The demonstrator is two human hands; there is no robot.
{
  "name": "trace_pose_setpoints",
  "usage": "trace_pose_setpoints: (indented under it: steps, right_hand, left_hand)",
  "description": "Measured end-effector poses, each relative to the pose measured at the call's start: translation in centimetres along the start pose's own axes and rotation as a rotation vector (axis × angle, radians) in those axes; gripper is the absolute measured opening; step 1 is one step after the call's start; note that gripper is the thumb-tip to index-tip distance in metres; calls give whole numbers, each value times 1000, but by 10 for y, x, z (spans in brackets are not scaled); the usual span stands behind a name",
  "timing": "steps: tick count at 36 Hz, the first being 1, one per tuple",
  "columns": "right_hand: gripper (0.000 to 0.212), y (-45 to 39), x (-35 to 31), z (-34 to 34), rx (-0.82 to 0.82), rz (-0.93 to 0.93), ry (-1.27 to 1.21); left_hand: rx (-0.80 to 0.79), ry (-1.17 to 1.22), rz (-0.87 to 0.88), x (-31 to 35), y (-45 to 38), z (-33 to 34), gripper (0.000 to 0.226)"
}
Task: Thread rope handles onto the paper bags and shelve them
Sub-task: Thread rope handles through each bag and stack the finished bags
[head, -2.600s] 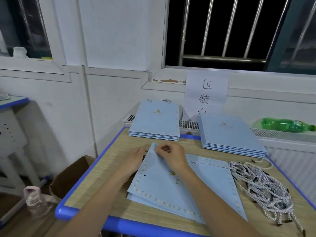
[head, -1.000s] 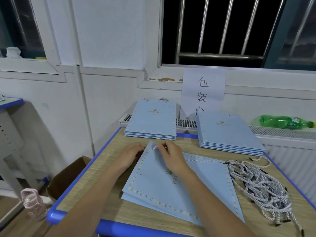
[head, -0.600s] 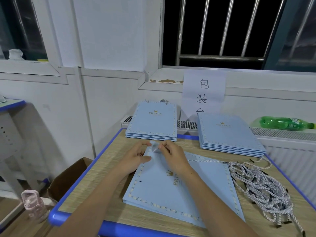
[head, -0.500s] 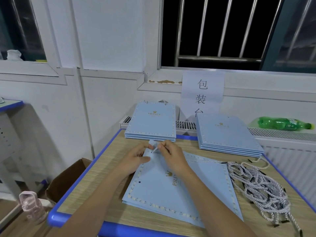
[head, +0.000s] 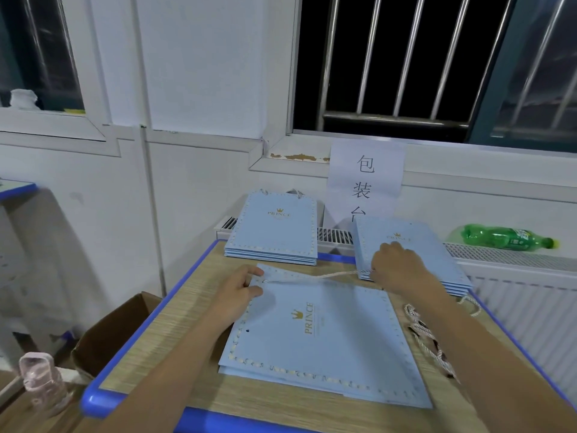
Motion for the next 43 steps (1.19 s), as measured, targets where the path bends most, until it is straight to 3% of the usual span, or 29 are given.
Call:
trace_pose_setpoints:
  steps: [3,7,11,14,18,21,26,29,32,35,39,43]
  right_hand:
    - [16,3,18,-3,-162,3,-297]
    - [20,19,-1,-15,-402,-273,-920]
    - [16,31,-44,-19,-482,-506,-1368]
    - [9,31,-75,-7,-491,-542,-1575]
    - [9,30,-100,13,-439,-512,-1437]
    - [14,29,-102,19,-272,-441,-1210]
    - [53,33,-91,18,-125,-356,-748]
    - [69,39,-89,18,2,-373,-601]
    - [42,44,-100,19,108,-521,-553]
    - [17,44,-115,24,222,-541,-469]
    - [16,47,-126,24,306,-554,-502]
    - [14,57,-133,15,153,-659,-765]
  left_hand:
    - [29,-23,13,0,0,0,22]
    - [57,-33,7,0,0,0,20]
    - [61,-65,-7,2,0,2,16]
    - [81,-108,-6,5,1,3,15]
    - [65,-172,0,8,4,3,17]
    - [1,-274,-30,8,9,0,15]
    - [-27,-483,-59,8,25,-16,7]
    - [-19,-663,-51,8,41,-26,28]
    - [-133,-647,-61,8,56,-26,43]
    - [-195,-550,-56,10,65,-21,42]
    - [-131,-365,-50,10,69,-17,31]
    - [-85,-147,-73,8,69,-16,31]
Point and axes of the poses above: each hand's wrist, its own y-axis away from the middle knuckle, its own z-axis out of the palm, x = y × z, the point moved 2 cm from there along -y, towards the middle knuckle, and after that the axes turned 12 degrees about -x, right-handed, at the moved point
